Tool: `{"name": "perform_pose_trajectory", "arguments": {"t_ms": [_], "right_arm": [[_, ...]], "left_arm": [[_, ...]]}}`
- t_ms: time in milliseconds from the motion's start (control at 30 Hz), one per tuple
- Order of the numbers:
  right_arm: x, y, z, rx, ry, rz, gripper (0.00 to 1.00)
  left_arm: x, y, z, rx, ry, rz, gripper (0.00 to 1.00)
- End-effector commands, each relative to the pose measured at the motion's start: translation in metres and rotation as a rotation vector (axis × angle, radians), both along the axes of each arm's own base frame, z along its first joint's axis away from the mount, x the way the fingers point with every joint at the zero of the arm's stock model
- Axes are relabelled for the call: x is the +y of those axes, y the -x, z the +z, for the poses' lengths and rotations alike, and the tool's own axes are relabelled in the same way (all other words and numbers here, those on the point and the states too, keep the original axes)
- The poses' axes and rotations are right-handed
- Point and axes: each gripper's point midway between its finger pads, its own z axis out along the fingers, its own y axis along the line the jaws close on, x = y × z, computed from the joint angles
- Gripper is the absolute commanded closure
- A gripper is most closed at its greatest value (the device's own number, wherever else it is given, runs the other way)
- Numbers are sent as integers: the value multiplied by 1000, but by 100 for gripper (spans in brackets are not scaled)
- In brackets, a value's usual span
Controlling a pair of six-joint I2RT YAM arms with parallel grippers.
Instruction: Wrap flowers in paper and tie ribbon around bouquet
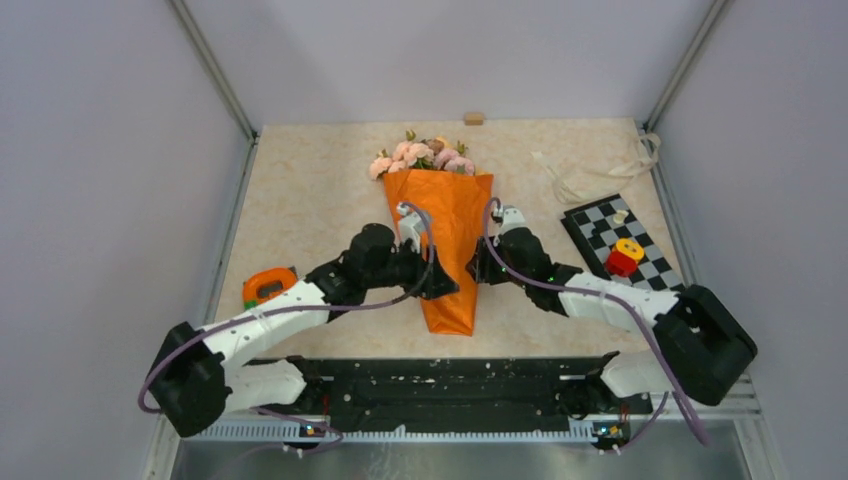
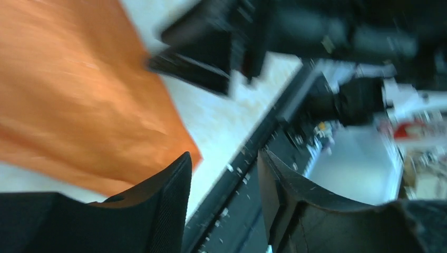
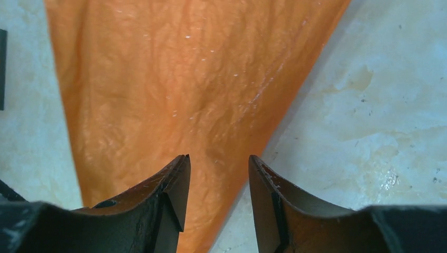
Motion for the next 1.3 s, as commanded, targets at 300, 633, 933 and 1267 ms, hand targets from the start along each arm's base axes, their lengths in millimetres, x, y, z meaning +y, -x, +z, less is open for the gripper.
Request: {"name": "perform_pose_trajectory", "arguments": {"t_ms": [300, 633, 933, 1267], "right_arm": [[32, -25, -21, 110, -129, 65, 56], [7, -50, -44, 162, -124, -36, 58], [-21, -104, -71, 224, -89, -170, 71], [-46, -189, -85, 231, -20, -283, 76]], "left_arm": [[-49, 19, -112, 157, -208, -170, 84], [-21, 44, -182, 323, -303, -132, 100], [1, 57, -212, 390, -349, -81, 100], [16, 68, -226, 428, -348, -45, 100]]}}
